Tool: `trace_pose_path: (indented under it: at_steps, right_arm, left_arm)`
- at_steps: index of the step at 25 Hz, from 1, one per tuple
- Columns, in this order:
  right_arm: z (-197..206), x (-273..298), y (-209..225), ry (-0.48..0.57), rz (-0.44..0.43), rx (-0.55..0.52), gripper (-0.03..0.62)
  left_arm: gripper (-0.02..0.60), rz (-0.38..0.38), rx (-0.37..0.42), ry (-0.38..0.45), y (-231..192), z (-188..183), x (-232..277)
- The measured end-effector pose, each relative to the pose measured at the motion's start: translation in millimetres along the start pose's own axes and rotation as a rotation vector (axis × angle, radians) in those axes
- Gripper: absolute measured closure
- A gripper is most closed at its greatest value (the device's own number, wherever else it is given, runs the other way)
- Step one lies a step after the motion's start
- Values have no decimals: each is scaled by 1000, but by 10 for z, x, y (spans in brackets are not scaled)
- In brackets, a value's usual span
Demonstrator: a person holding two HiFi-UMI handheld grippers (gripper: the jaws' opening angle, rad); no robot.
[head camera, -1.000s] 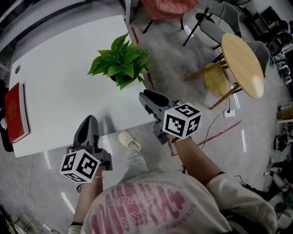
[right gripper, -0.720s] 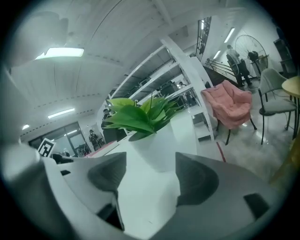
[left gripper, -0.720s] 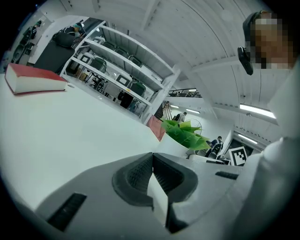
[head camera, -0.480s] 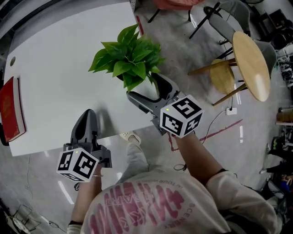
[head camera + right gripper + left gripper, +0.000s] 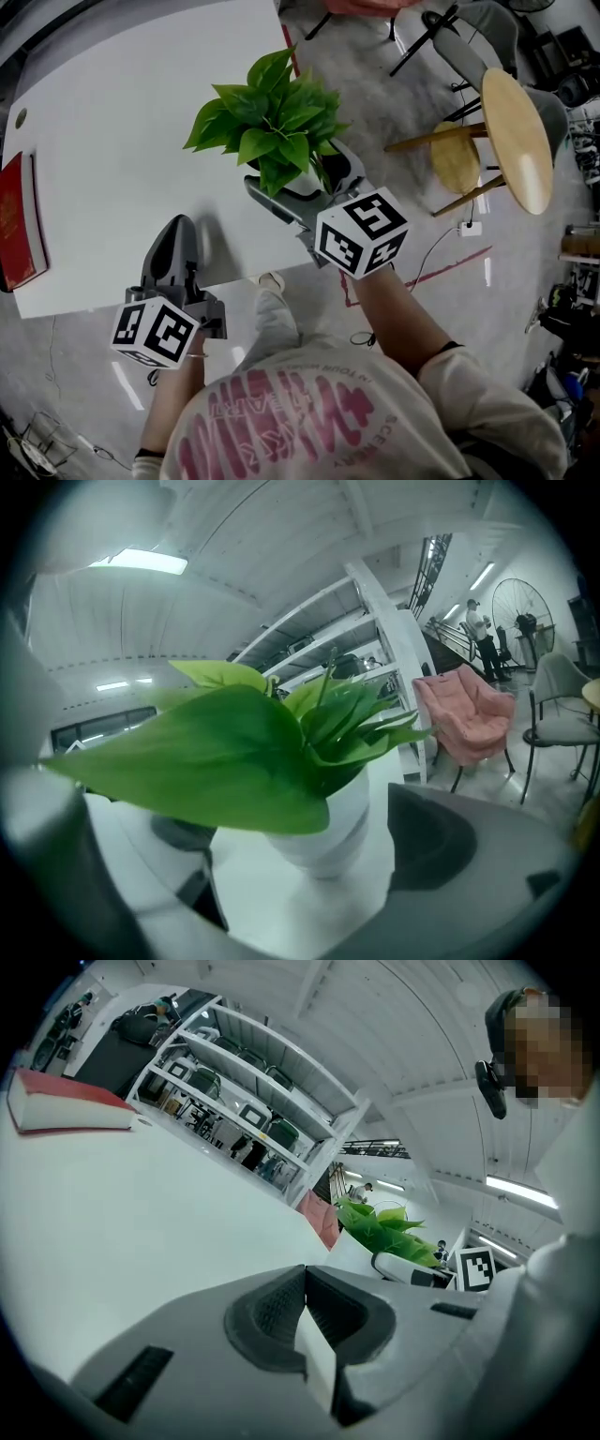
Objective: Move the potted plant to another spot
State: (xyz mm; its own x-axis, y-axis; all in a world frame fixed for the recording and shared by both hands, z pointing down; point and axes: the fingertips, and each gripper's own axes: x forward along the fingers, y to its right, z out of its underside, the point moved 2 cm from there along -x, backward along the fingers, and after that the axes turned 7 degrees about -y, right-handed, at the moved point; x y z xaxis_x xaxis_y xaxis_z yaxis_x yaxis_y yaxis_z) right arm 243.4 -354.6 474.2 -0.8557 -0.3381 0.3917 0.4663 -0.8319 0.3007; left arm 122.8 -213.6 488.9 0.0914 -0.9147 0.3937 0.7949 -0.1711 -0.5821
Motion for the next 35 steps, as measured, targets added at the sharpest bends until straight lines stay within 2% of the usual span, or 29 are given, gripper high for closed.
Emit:
trace_pose_path:
  at_steps: [4, 10, 20, 25, 31, 35]
  right_arm:
    - [-41, 95, 15, 6, -13, 26, 49]
    - [-95, 156, -30, 10, 1, -66, 49]
    - [-121, 249, -28, -51, -17, -73, 51]
    - [-96, 240, -18, -87, -13, -40, 51]
    - [-70, 232, -49, -127, -54, 91, 51]
    - [-279, 333, 5, -141, -64, 66, 52]
  left_arm:
    - [578, 3, -2, 1, -20, -70, 58]
    - [578, 3, -7, -1, -31, -174, 155]
    - [578, 18, 5, 2, 3, -450, 255]
    - [578, 29, 10, 25, 26, -623, 250]
    - [578, 38, 26, 65, 31, -825, 141]
    - [578, 36, 35, 83, 35, -1089, 228]
